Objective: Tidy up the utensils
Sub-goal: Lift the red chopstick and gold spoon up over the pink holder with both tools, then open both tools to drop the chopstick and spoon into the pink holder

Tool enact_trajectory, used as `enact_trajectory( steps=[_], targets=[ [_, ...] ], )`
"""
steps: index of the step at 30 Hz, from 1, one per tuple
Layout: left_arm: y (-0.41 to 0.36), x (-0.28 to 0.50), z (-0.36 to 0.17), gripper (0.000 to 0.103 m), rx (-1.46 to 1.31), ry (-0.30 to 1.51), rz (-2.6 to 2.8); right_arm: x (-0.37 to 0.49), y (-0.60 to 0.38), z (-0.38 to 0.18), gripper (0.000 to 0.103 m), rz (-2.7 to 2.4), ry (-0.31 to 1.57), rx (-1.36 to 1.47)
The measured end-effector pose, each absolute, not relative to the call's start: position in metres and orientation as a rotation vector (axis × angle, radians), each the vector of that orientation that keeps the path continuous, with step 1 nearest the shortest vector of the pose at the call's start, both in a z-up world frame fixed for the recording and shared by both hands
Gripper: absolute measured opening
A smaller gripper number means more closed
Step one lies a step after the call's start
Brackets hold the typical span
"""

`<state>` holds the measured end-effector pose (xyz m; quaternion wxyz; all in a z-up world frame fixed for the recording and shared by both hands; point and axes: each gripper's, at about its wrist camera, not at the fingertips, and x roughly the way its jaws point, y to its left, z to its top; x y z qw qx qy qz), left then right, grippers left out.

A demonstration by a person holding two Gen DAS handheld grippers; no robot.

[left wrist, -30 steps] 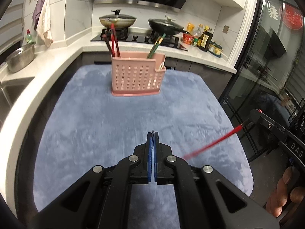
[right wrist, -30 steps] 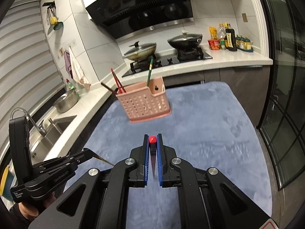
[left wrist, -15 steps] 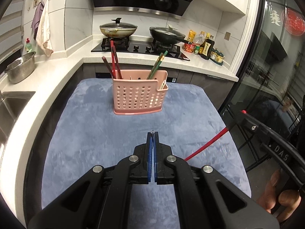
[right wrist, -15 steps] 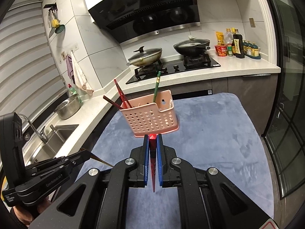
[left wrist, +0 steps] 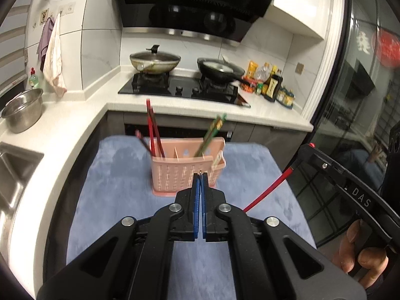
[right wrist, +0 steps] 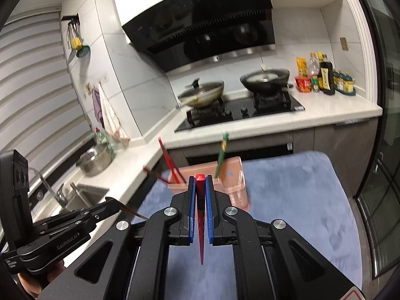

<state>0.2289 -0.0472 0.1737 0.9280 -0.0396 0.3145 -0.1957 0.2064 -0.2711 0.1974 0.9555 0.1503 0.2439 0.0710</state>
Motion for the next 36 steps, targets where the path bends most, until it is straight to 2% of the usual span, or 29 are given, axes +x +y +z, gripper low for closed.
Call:
enact_trajectory(
  steps=[7,13,32,33,34,36],
  targets=[
    [-0.048,0.283,0.204,0.001,-0.126,0.592,-0.411,0.258,-0.274,0.240,0.007,0.127,0.388,0.293],
    [-0.052,0.327,0.204,0.001,-0.138,0.575,-0.373,0.300,-0.277,0.254,0.007,0.114,0.337,0.312],
    [-0.063,0.385,0.120,0.002,-0.111,0.748,-0.282,0.371,-0.267,0.177,0.007,0.088,0.493,0.262],
    [-0.063,0.385,0.118,0.002,-0.104,0.745,-0.268,0.373,-0.267,0.174,0.007,0.090,0.503,0.260],
    [-0.064,0.385,0.117,0.008,-0.095,0.744,-0.254,0.374,-0.267,0.171,0.008,0.089,0.511,0.259],
    [-0.064,0.383,0.116,0.018,-0.079,0.734,-0.231,0.372,-0.268,0.167,0.015,0.079,0.513,0.257]
  ],
)
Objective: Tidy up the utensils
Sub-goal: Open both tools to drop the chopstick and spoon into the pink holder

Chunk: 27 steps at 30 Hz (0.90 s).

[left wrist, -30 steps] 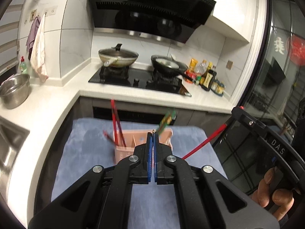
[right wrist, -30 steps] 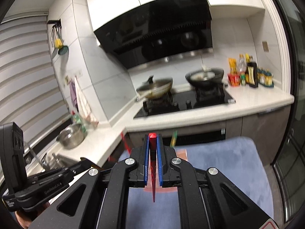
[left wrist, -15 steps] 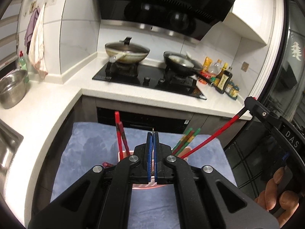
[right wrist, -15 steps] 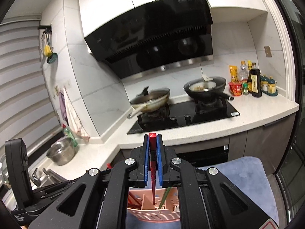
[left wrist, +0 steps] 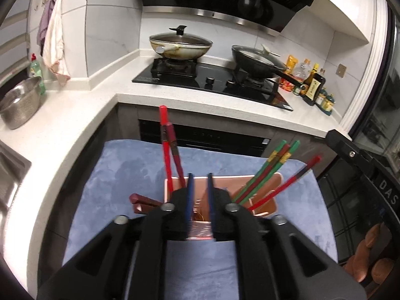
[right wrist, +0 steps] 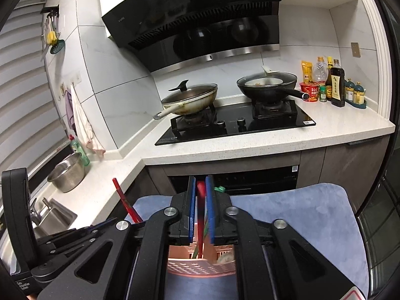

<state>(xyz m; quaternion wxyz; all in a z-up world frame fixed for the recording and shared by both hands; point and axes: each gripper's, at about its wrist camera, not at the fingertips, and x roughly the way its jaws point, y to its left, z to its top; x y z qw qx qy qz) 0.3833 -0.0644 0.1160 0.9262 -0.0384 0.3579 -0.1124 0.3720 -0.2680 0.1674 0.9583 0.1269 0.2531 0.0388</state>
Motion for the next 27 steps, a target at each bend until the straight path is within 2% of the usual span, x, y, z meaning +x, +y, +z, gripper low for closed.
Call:
enact_trajectory(
  steps=[1,4,11,16,18,24,27],
  targets=[
    [-0.064,0.383,0.117,0.024,-0.074,0.730,-0.223,0.372,-0.268,0.166,0.016,0.078,0.516,0.257],
    [-0.065,0.378,0.118,0.032,-0.055,0.713,-0.209,0.369,-0.267,0.165,0.017,0.080,0.524,0.259],
    [-0.065,0.365,0.127,0.032,-0.043,0.695,-0.209,0.353,-0.264,0.168,0.020,0.090,0.534,0.240],
    [-0.064,0.349,0.135,0.042,-0.031,0.680,-0.206,0.335,-0.262,0.169,0.023,0.097,0.542,0.235],
    [-0.063,0.342,0.137,0.043,-0.024,0.673,-0.205,0.326,-0.261,0.169,0.026,0.101,0.548,0.238],
    [-0.059,0.315,0.138,0.046,-0.016,0.669,-0.206,0.297,-0.257,0.162,0.026,0.111,0.582,0.222],
    [-0.058,0.301,0.137,0.051,-0.011,0.672,-0.204,0.278,-0.252,0.159,0.026,0.103,0.595,0.197]
  ],
)
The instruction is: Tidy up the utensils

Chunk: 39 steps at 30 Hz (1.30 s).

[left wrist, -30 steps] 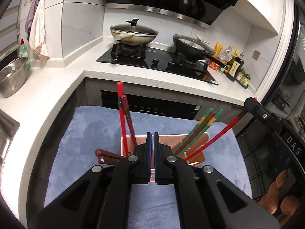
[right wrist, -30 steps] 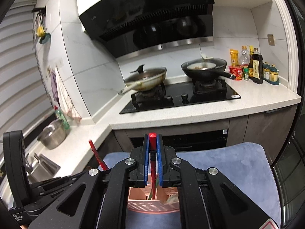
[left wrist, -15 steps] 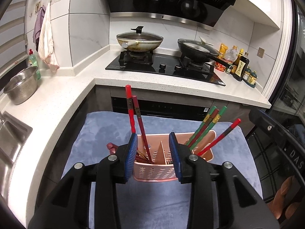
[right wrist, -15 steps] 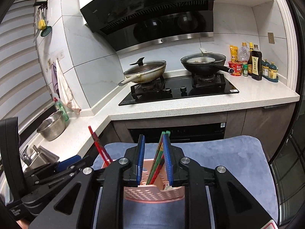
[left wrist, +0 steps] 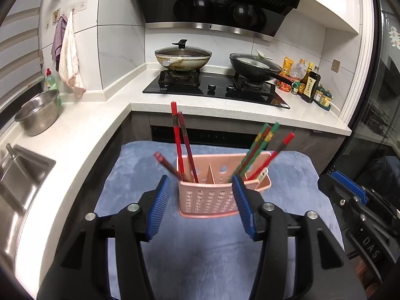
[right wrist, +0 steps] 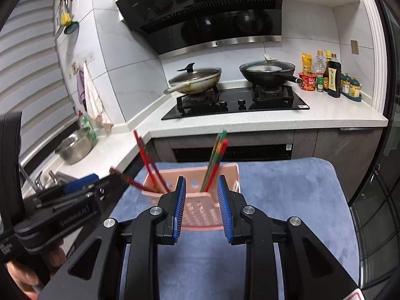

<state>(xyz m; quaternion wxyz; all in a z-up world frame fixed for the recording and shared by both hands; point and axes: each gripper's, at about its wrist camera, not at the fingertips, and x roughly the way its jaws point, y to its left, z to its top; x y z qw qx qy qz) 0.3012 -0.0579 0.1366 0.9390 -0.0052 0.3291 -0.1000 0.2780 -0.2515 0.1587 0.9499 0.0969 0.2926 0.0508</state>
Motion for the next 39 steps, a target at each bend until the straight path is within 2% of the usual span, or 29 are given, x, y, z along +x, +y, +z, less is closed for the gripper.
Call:
enact_trajectory(
  steps=[4,7,10,13,18,26,28,30,33,39],
  targets=[
    [-0.058,0.277,0.133,0.061,0.027,0.660,-0.188,0.256,-0.247,0.154,0.034,0.082,0.610,0.185],
    [-0.055,0.263,0.129,0.063,0.028,0.668,-0.186,0.243,-0.246,0.149,0.034,0.071,0.631,0.175],
    [-0.052,0.251,0.124,0.072,0.018,0.679,-0.181,0.230,-0.242,0.142,0.036,0.048,0.664,0.150],
    [-0.049,0.240,0.120,0.075,0.025,0.681,-0.176,0.216,-0.237,0.134,0.040,0.035,0.676,0.123],
    [-0.049,0.222,0.110,0.081,0.035,0.696,-0.173,0.197,-0.230,0.122,0.041,0.017,0.696,0.065],
    [-0.044,0.208,0.099,0.091,0.036,0.713,-0.146,0.180,-0.235,0.114,0.063,-0.005,0.712,0.081],
    [-0.043,0.206,0.096,0.093,0.038,0.719,-0.139,0.178,-0.236,0.113,0.073,-0.012,0.715,0.078],
    [-0.043,0.206,0.094,0.094,0.038,0.727,-0.138,0.176,-0.236,0.112,0.078,-0.017,0.721,0.067],
    [-0.043,0.205,0.090,0.096,0.039,0.738,-0.132,0.173,-0.236,0.109,0.084,-0.019,0.730,0.061],
    [-0.042,0.204,0.081,0.096,0.041,0.764,-0.112,0.172,-0.241,0.101,0.084,-0.027,0.758,0.088]
  ],
)
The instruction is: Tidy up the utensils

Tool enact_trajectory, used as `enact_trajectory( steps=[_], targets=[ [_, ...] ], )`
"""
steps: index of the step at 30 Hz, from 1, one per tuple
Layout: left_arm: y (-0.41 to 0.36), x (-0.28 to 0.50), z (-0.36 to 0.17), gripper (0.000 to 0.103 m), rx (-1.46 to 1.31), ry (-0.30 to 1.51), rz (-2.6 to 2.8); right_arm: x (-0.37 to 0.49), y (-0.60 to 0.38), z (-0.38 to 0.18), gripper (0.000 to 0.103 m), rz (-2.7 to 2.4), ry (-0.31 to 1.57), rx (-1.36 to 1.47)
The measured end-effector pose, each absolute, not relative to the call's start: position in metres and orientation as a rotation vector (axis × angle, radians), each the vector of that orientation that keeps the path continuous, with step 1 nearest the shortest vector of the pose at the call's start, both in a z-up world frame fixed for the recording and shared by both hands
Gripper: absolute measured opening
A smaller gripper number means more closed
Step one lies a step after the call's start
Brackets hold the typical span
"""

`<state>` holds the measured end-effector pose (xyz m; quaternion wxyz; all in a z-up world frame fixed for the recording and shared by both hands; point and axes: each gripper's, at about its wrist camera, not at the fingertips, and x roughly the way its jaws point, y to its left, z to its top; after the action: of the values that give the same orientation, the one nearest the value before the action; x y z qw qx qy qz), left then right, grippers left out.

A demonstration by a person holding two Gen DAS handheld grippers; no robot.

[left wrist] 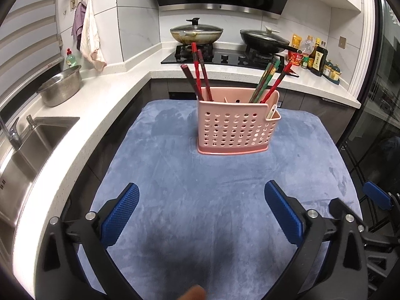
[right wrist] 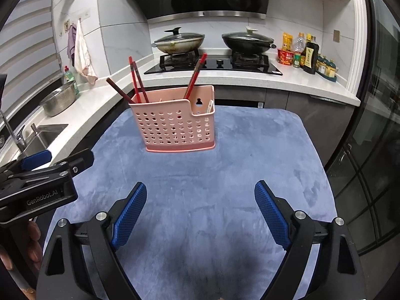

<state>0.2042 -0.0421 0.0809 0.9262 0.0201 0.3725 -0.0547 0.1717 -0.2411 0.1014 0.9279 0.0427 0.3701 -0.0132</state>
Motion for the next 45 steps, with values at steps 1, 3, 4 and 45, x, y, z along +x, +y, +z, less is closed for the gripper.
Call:
enact_trajectory(
  steps=[1,3,4,45],
  targets=[
    [-0.042,0.204,0.080,0.096,0.042,0.767,-0.109,0.171,-0.242,0.101,0.085,-0.034,0.758,0.091],
    [-0.041,0.204,0.077,0.096,0.043,0.772,-0.101,0.171,-0.245,0.099,0.087,-0.045,0.760,0.098],
    [-0.040,0.204,0.077,0.096,0.043,0.773,-0.099,0.171,-0.246,0.099,0.093,-0.042,0.765,0.104],
    [-0.031,0.206,0.059,0.096,0.074,0.798,-0.017,0.175,-0.251,0.083,0.096,-0.092,0.796,0.108]
  ],
)
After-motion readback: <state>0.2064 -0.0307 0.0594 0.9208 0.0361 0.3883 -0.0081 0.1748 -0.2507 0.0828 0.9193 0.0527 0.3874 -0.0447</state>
